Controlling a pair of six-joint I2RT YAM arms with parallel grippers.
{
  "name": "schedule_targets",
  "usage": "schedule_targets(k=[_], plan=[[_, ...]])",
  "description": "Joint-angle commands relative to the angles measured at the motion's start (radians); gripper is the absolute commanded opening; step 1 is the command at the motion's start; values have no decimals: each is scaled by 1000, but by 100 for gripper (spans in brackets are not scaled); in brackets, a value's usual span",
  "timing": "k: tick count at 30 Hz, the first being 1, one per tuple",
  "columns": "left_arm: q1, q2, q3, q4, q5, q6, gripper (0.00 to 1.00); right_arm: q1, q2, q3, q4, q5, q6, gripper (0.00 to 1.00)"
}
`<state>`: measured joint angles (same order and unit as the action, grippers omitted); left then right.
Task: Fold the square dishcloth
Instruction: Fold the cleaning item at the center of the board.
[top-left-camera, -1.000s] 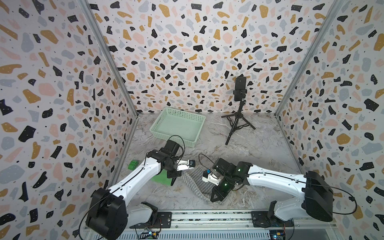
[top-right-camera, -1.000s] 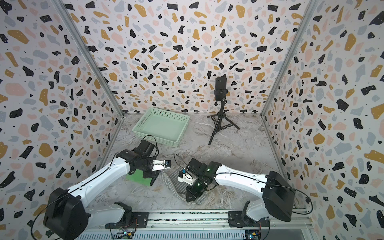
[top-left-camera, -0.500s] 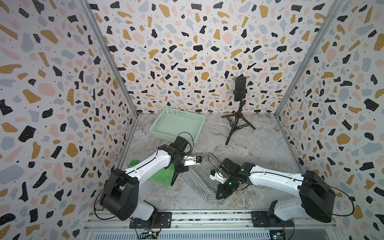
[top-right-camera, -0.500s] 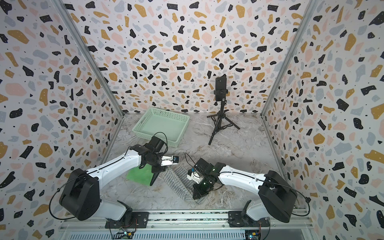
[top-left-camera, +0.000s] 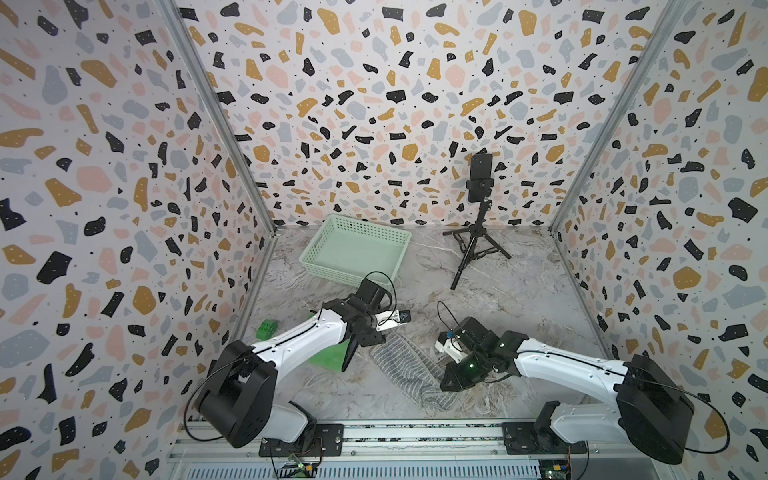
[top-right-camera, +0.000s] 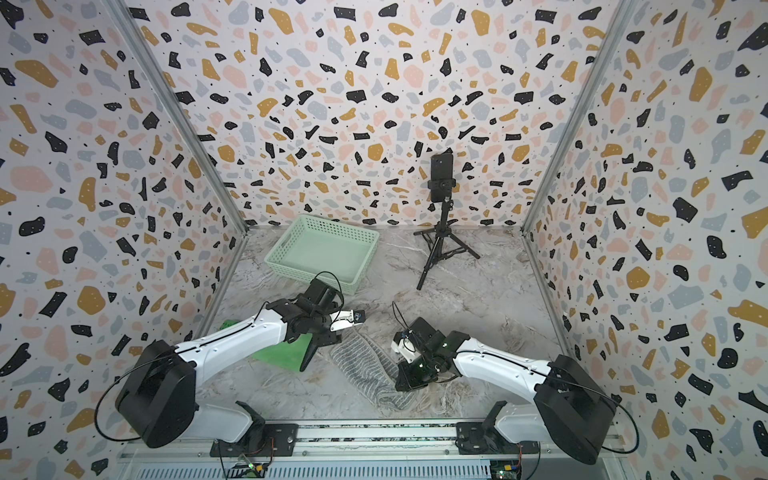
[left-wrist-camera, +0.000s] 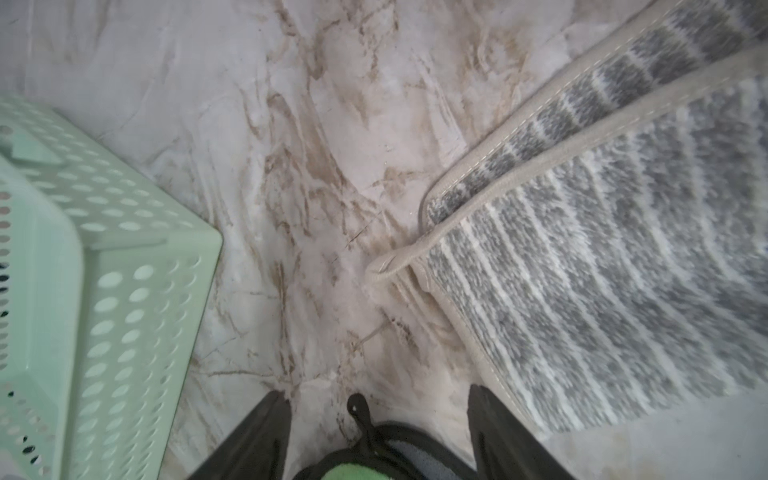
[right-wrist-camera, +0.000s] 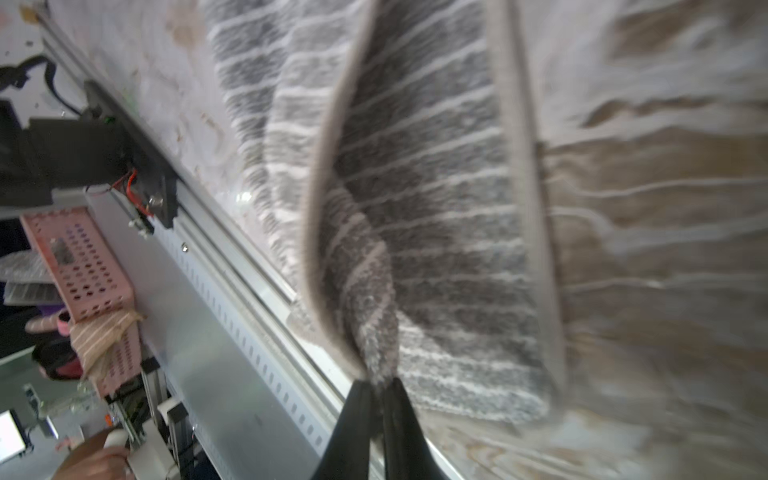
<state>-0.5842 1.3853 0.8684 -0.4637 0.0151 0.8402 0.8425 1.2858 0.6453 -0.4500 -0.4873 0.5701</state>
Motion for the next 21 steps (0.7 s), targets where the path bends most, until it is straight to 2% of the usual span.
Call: schedule_targets(k=[1,3,5,6,8,10,11,14,16,20,21], plan=[[-2,-94,-30,-30,-5,4,74,-16,-23,25,-110,223,-5,27],[-9,-117,-49,-79,40,16,72,-16,-20,24,-112,220,-10,37],[-30,-116,-92,-68,61,22,68,-16,-20,16,-95,181,-3,58],[-46,-108,-113,-46,53,20,66,-16,-24,14,-100,188,-3,62],[-81,-69,-135,-10,27,4,61,-16,-46,20,-143,252,-7,60],[-102,-22,-138,24,4,-23,54,-7,-119,26,-178,304,8,48],[-106,-7,-137,36,2,-31,51,12,-168,24,-183,320,26,46],[-108,17,-137,63,-3,-34,44,87,-302,-8,-132,327,119,55],[-108,22,-139,67,-6,-29,40,161,-353,-64,-31,308,204,59],[-108,17,-160,58,-1,-2,36,364,-312,-126,122,451,323,59],[-107,16,-167,59,-2,1,35,384,-290,-129,140,472,330,59]])
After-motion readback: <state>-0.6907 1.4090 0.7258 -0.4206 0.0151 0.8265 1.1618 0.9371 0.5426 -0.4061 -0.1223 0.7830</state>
